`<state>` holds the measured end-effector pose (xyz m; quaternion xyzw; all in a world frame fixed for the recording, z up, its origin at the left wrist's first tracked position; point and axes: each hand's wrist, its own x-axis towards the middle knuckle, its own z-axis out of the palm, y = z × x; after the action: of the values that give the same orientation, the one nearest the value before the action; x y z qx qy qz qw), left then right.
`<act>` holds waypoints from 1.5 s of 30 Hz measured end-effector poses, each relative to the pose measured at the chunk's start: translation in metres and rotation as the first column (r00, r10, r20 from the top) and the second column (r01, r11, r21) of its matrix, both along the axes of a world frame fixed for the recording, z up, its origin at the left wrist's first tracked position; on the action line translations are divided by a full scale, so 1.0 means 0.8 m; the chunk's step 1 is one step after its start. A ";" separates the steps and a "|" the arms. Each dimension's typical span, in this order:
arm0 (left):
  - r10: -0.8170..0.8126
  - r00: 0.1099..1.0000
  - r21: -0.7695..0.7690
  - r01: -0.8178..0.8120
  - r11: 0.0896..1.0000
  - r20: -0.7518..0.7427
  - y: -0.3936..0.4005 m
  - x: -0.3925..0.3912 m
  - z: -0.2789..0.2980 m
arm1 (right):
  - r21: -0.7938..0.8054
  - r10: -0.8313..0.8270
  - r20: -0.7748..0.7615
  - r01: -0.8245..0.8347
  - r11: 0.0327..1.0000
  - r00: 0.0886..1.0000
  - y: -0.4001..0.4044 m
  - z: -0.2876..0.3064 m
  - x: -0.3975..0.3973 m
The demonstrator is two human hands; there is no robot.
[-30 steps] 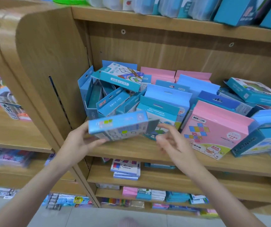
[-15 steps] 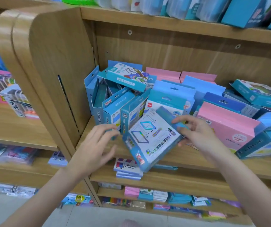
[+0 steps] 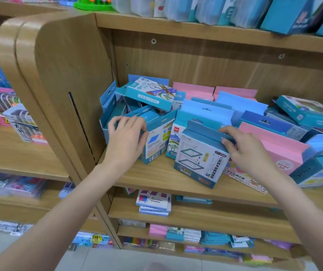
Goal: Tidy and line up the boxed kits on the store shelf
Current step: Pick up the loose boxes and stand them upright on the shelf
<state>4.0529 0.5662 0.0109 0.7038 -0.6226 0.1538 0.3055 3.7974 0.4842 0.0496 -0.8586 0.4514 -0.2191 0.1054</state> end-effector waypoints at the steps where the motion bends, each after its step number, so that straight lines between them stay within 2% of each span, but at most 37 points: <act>1: -0.005 1.000 0.011 0.005 1.000 0.000 0.004 0.007 0.001 | -0.008 -0.003 -0.025 0.003 1.000 1.000 -0.001 0.000 -0.002; 4: -0.009 0.999 0.041 0.011 0.999 -0.050 0.017 0.018 0.004 | -0.020 0.020 -0.097 -0.021 1.000 0.995 -0.004 0.004 -0.011; 10: -0.075 0.990 0.098 0.087 0.991 -0.116 0.021 0.034 0.008 | -0.052 0.109 -0.092 -0.114 0.992 0.990 -0.002 0.009 -0.007; 14: 0.027 0.992 0.011 -0.025 1.000 -0.127 0.045 0.035 -0.008 | -0.102 0.102 -0.072 -0.109 0.989 0.992 0.004 -0.001 0.005; 18: 0.058 0.987 0.012 -0.056 0.998 -0.150 0.071 0.043 -0.032 | -0.107 0.191 -0.073 -0.198 0.974 0.979 0.006 -0.005 0.025; 23: 0.041 0.998 0.028 -0.040 0.999 -0.041 0.060 0.028 -0.017 | -0.082 0.210 -0.107 -0.219 0.972 0.972 0.002 -0.003 0.045; 26: 0.055 0.997 0.068 -0.051 0.996 -0.049 0.037 0.012 -0.002 | -0.067 0.202 -0.143 -0.213 0.975 0.969 -0.001 0.000 0.048; 29: 0.077 0.995 0.015 -0.076 0.997 -0.060 0.025 0.003 0.010 | -0.097 0.136 -0.198 -0.157 0.983 0.971 -0.003 0.005 0.041; 31: 0.064 0.998 -0.028 -0.064 0.998 0.006 0.031 0.004 0.008 | -0.122 0.080 -0.224 -0.110 0.987 0.971 -0.003 0.006 0.034; 34: 0.032 0.996 -0.136 -0.021 0.991 0.080 0.054 0.000 -0.004 | -0.159 0.026 -0.229 -0.064 0.985 0.973 -0.004 0.004 0.026; 36: -0.036 0.999 -0.158 0.039 0.987 0.022 0.059 -0.013 -0.009 | -0.161 0.019 -0.200 -0.052 0.986 0.980 -0.004 0.002 0.027; 39: -0.202 0.965 -0.062 0.194 0.979 -0.166 0.047 -0.032 -0.009 | -0.175 0.042 -0.134 -0.065 0.982 0.990 0.000 -0.001 0.033; 41: -0.287 0.926 0.036 0.305 0.952 -0.246 0.039 -0.037 -0.008 | -0.219 0.054 -0.163 -0.090 0.972 0.985 0.001 -0.002 0.033; 45: -0.422 0.885 0.149 0.452 0.879 -0.196 0.033 -0.030 -0.004 | -0.285 0.083 -0.198 -0.138 0.949 0.977 0.002 -0.006 0.024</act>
<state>4.0293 0.5927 0.0078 0.5806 -0.7513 -0.0355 0.3118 3.8167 0.4854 0.0446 -0.9051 0.3723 -0.1980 -0.0546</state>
